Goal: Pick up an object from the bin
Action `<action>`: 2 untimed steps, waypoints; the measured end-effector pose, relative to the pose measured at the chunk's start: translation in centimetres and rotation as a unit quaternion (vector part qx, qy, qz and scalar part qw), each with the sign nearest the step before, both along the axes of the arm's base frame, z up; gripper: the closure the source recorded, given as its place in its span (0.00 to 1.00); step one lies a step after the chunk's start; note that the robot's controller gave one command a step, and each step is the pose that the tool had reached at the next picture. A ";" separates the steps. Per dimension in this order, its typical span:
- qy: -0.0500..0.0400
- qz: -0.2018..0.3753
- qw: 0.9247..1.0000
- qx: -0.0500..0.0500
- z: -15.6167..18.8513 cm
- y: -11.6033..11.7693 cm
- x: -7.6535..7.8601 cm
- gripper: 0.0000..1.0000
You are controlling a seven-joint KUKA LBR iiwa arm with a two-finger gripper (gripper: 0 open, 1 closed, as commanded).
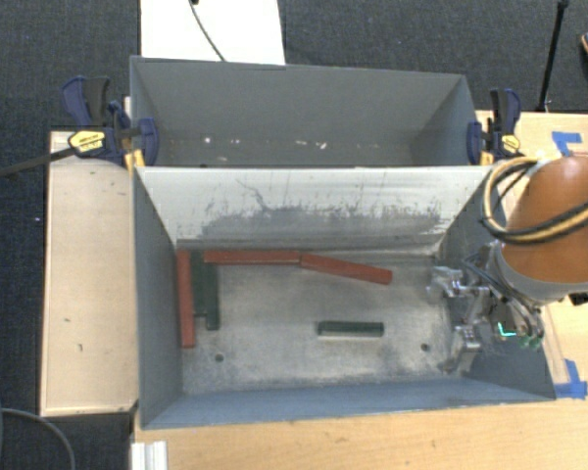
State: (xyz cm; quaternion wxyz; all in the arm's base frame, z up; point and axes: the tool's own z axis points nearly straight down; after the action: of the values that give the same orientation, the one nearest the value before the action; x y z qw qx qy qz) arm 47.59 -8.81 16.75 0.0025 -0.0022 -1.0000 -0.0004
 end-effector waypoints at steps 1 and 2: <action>-0.001 0.088 0.996 0.001 -10.0 6.7 4.3 0.00; -0.003 0.086 0.996 0.000 -9.7 6.4 4.4 1.00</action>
Offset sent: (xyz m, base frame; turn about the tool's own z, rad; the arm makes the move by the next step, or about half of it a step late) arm 0.0434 0.0635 -0.0975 -0.1696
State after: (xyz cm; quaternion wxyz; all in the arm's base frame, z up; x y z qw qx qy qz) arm 51.97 -2.44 7.05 -0.0001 0.0839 -0.9965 -0.0002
